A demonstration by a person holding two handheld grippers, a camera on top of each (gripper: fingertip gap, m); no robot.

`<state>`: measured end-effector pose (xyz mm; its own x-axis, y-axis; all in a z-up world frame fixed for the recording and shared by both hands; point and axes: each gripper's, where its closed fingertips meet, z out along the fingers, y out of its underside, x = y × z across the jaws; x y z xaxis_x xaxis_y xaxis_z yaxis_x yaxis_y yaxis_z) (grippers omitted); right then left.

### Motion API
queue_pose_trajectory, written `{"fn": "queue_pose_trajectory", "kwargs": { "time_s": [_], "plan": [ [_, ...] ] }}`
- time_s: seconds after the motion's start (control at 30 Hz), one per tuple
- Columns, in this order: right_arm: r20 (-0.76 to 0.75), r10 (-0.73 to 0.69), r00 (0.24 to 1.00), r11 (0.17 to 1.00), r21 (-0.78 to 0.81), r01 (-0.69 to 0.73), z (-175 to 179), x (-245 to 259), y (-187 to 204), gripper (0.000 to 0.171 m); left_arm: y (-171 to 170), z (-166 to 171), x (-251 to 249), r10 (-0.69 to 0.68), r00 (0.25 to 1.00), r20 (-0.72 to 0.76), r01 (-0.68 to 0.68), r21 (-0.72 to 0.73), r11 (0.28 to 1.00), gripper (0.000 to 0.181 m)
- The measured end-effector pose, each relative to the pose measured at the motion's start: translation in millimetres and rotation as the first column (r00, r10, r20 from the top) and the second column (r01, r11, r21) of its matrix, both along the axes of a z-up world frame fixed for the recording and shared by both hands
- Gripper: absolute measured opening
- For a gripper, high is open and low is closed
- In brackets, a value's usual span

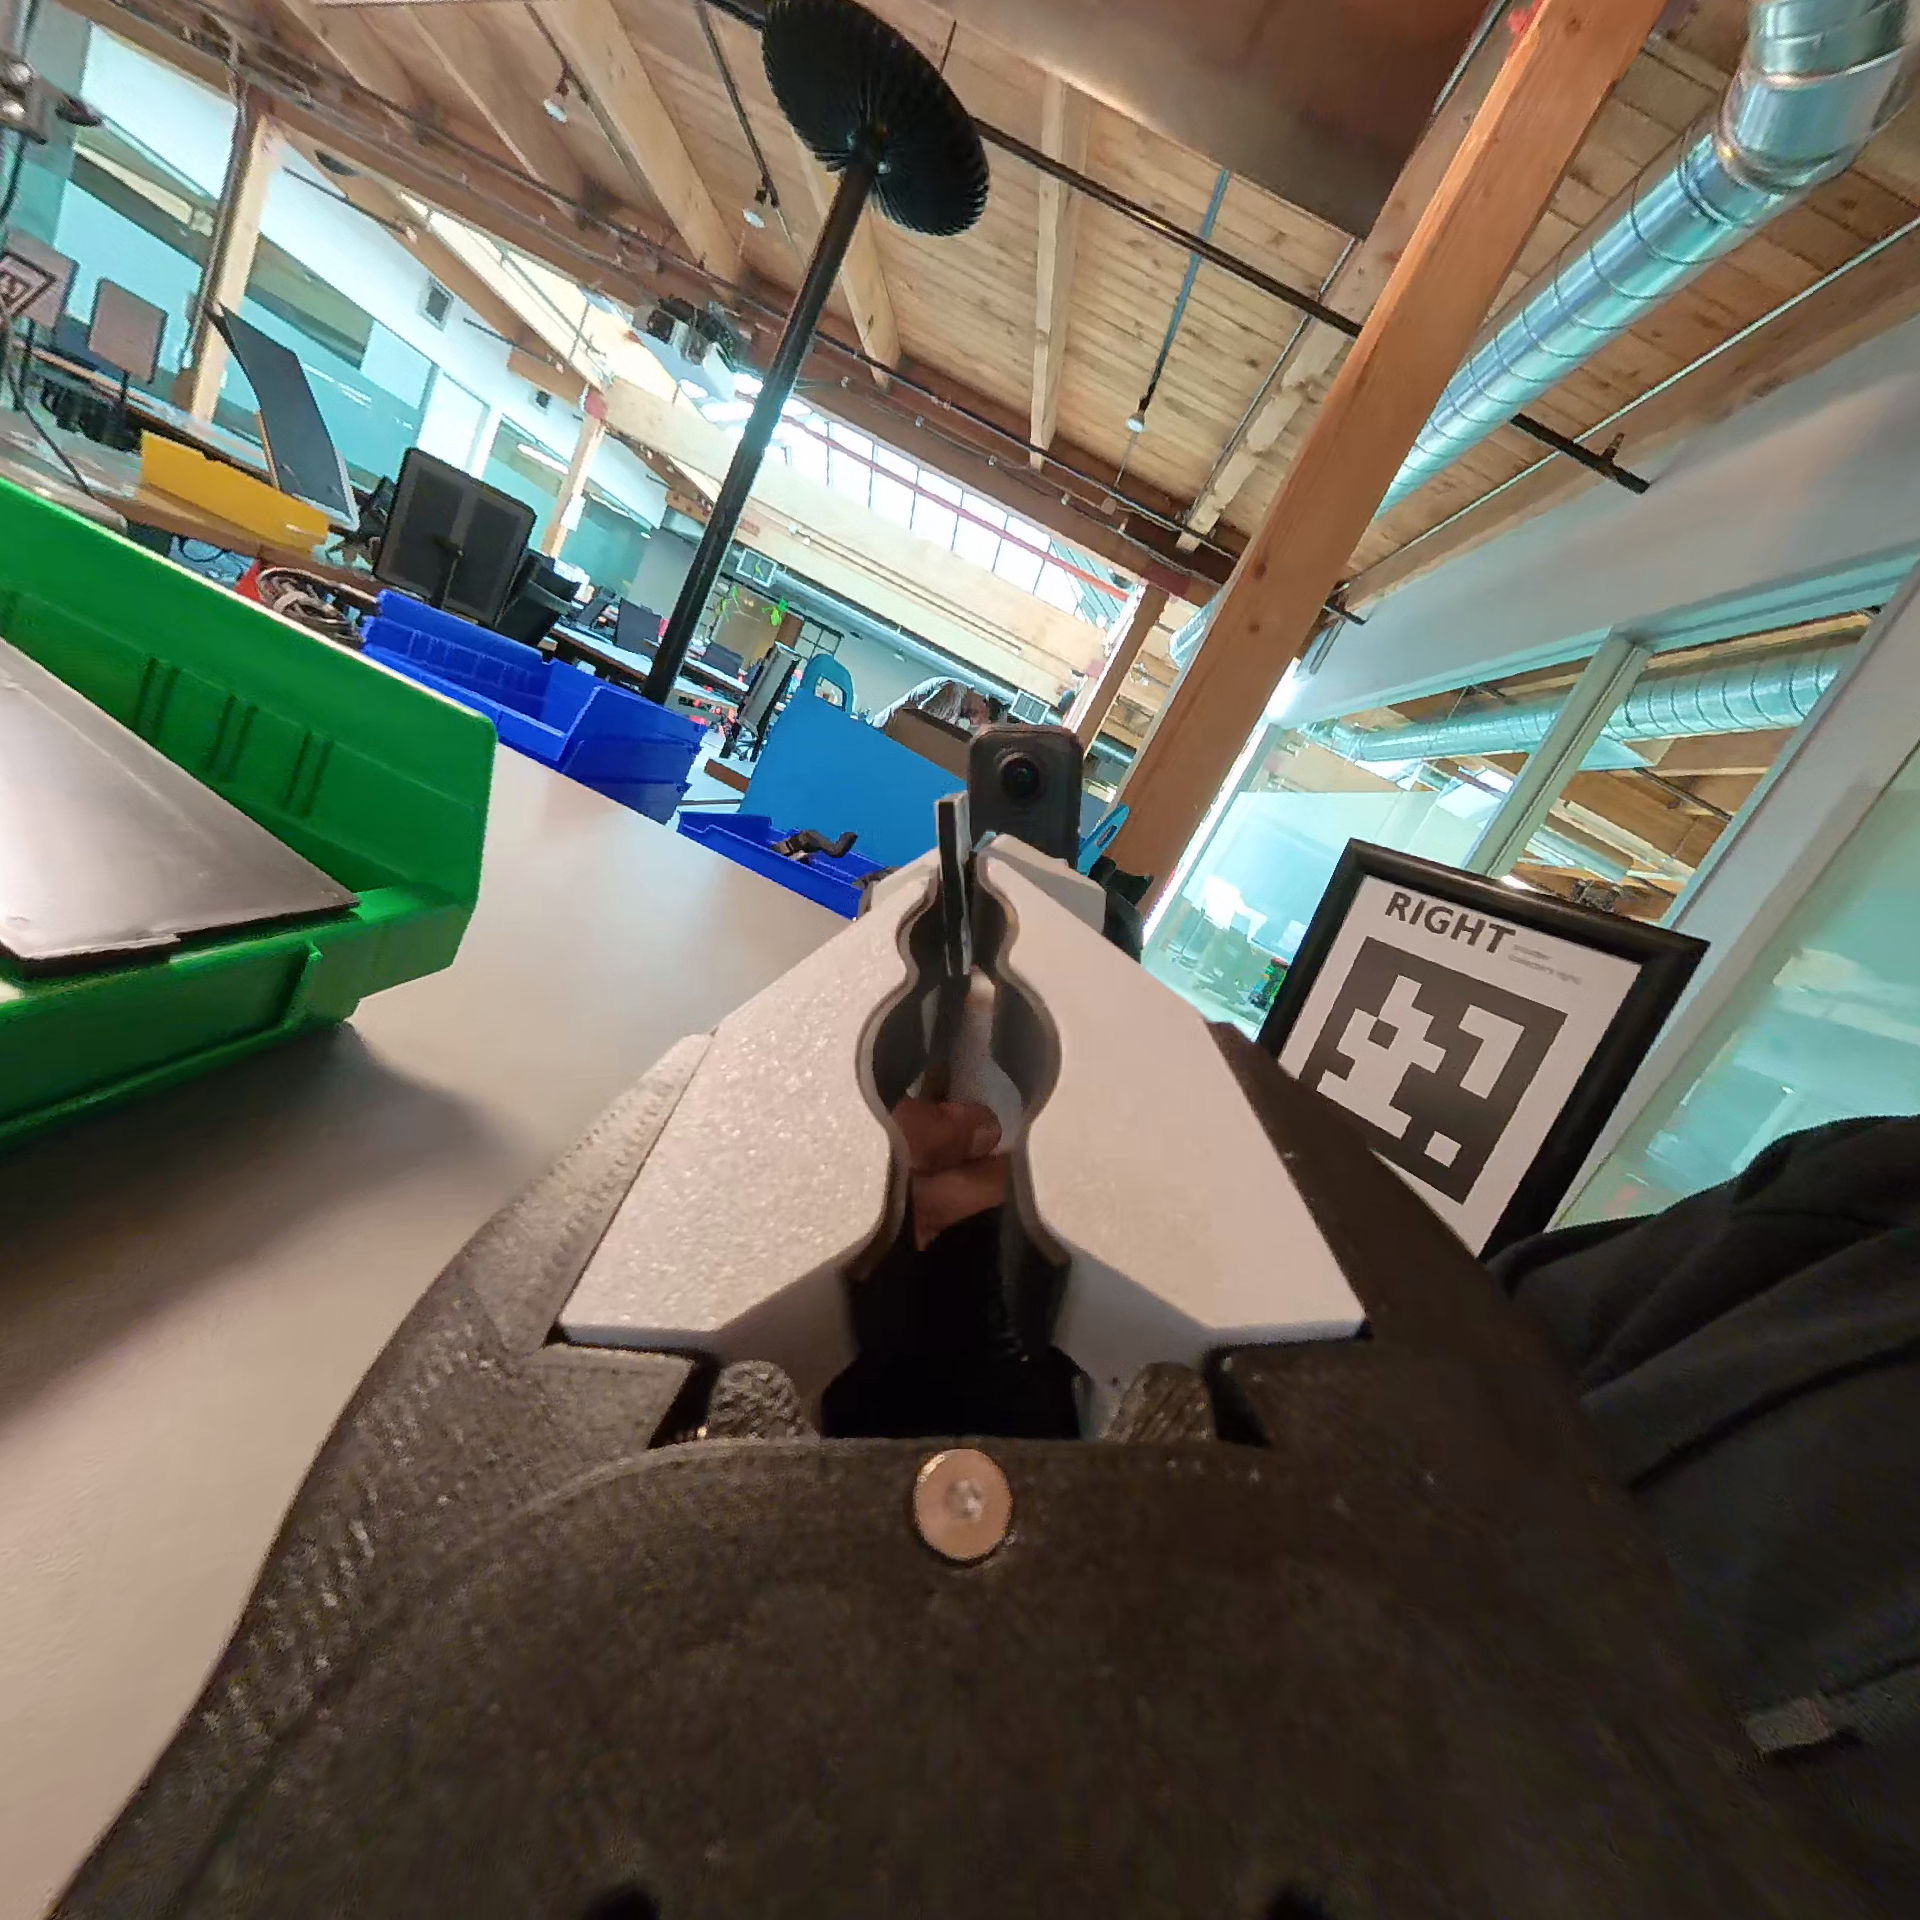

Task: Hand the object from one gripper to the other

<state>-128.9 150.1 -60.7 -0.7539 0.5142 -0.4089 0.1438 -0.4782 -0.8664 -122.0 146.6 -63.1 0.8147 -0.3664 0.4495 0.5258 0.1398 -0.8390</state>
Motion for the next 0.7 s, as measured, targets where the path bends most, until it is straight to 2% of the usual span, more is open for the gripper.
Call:
{"fn": "queue_pose_trajectory", "kwargs": {
  "time_s": [0.07,0.13,0.17,0.27,0.33,0.37,0.43,0.5,0.53,0.57,0.63,0.7],
  "plan": [
    [-0.010,-0.013,1.000,1.000,-0.015,0.013,1.8,0.0,3.1,0.004,1.1,-1.0,-3.8,0.014,1.000,0.018,-0.013,-0.008,1.000,0.008],
    [-0.043,-0.039,0.998,0.998,-0.057,0.036,7.4,2.3,10.7,0.004,3.1,-2.6,-7.1,0.043,0.999,0.020,-0.042,-0.023,0.999,0.028],
    [-0.052,-0.044,0.998,0.996,-0.074,0.040,9.1,3.5,13.6,0.004,4.4,-3.7,-6.8,0.044,0.999,0.017,-0.043,-0.032,0.999,0.031],
    [-0.060,-0.045,0.997,0.997,-0.070,0.040,9.4,4.4,12.8,0.004,6.3,-4.4,-4.1,0.029,0.999,0.021,-0.028,-0.038,0.999,0.029],
    [-0.051,-0.038,0.998,0.999,-0.040,0.036,6.9,3.4,7.9,0.005,5.0,-2.3,0.3,0.007,1.000,0.015,-0.007,-0.020,1.000,0.013],
    [-0.047,-0.040,0.998,0.999,-0.031,0.038,6.0,2.7,6.8,0.009,3.8,-1.1,1.9,0.002,1.000,0.006,-0.002,-0.011,1.000,0.005],
    [-0.039,-0.041,0.998,0.998,-0.041,0.040,5.9,1.3,8.4,0.035,1.2,1.0,4.0,-0.005,1.000,-0.005,0.005,0.008,1.000,0.004],
    [-0.038,-0.049,0.998,0.996,-0.073,0.046,7.7,1.1,13.4,0.047,0.5,1.5,5.2,-0.012,1.000,-0.008,0.012,0.012,1.000,0.004],
    [-0.041,-0.049,0.998,0.996,-0.081,0.045,8.4,1.6,14.5,0.046,0.8,1.2,6.4,-0.021,1.000,-0.010,0.022,0.010,1.000,0.004],
    [-0.046,-0.043,0.998,0.996,-0.079,0.039,8.7,2.5,13.8,0.038,1.2,0.7,7.6,-0.031,0.999,-0.011,0.031,0.005,1.000,0.004],
    [-0.054,-0.031,0.998,0.998,-0.062,0.027,8.4,4.3,10.3,0.005,2.3,-0.2,8.4,-0.037,0.999,-0.011,0.037,-0.004,0.999,0.004],
    [-0.055,-0.037,0.998,0.998,-0.059,0.034,8.5,4.0,10.4,0.004,3.9,-1.7,4.0,-0.007,1.000,-0.001,0.007,-0.017,1.000,0.007]
  ]
}}
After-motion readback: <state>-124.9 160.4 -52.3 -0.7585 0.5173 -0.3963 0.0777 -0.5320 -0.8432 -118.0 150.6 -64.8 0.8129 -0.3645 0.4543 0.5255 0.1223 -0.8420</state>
